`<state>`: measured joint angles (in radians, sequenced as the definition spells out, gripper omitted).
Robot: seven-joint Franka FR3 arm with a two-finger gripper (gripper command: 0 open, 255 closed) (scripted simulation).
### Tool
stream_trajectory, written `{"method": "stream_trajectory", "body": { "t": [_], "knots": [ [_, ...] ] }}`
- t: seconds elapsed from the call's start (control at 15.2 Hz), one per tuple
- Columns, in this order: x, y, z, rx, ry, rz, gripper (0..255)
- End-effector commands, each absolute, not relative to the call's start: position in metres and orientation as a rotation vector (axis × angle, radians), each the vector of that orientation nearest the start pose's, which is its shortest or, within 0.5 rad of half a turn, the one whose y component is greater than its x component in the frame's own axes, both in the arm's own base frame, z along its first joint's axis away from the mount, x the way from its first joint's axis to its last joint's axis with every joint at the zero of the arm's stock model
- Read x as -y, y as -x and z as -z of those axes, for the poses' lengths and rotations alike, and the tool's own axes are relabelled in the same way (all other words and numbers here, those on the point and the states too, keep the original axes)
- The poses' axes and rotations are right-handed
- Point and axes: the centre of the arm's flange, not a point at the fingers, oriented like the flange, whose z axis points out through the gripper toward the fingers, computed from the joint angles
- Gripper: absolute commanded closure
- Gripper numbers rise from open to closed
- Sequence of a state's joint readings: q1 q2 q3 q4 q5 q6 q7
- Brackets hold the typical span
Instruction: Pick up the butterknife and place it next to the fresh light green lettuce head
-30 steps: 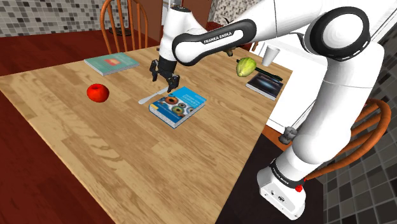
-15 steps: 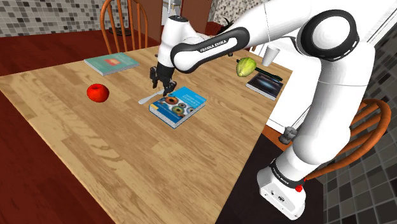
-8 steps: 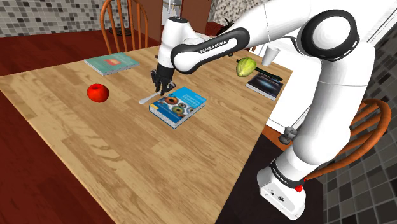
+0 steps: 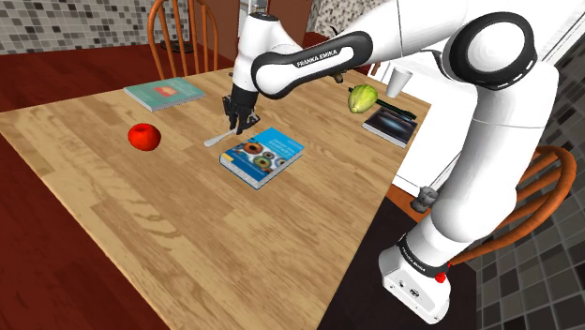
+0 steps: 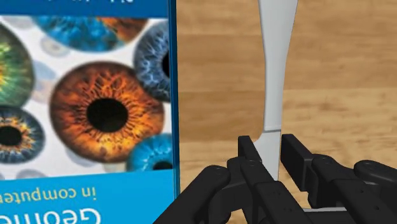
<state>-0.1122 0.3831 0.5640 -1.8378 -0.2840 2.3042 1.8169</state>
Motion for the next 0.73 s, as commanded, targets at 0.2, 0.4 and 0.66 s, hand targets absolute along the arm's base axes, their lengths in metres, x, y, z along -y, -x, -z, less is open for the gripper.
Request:
{"method": "stream_trajectory", "body": {
  "t": [0.2,0.4,0.66],
  "knots": [
    [-0.252,-0.595,-0.39,-1.747,2.452,0.133,255],
    [-0.252,-0.595,-0.406,-1.747,2.452,0.133,255],
    [-0.252,-0.595,-0.427,-1.747,2.452,0.133,255]
  ]
}}
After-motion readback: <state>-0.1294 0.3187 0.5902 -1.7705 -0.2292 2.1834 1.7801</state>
